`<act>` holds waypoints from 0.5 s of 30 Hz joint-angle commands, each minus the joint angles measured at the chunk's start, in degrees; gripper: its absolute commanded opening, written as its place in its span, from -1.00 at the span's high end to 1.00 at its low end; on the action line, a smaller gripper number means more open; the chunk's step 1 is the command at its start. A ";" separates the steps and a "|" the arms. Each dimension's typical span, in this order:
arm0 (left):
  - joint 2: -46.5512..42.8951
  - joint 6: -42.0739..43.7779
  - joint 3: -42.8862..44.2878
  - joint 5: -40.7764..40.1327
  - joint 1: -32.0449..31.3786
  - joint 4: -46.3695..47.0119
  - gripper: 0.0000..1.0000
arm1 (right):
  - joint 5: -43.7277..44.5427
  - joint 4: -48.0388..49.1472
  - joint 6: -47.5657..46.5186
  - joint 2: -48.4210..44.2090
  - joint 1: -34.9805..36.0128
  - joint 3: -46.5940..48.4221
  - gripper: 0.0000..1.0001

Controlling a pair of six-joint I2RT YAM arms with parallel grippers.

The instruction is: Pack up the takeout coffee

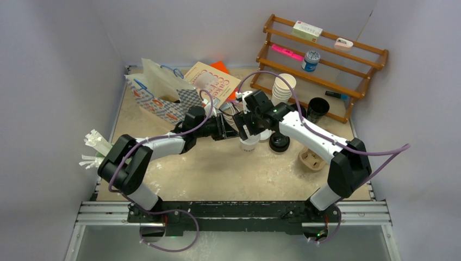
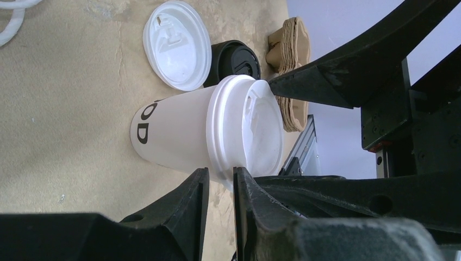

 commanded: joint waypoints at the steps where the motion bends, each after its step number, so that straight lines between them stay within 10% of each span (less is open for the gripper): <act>1: 0.78 0.80 0.31 1.10 -0.39 2.17 0.50 | 1.07 -0.12 -1.04 0.45 0.80 -0.85 -0.64; 15: 1.26 4.11 0.50 0.68 -1.01 -1.49 0.56 | 2.93 -0.46 -0.69 0.72 0.92 -1.86 -0.67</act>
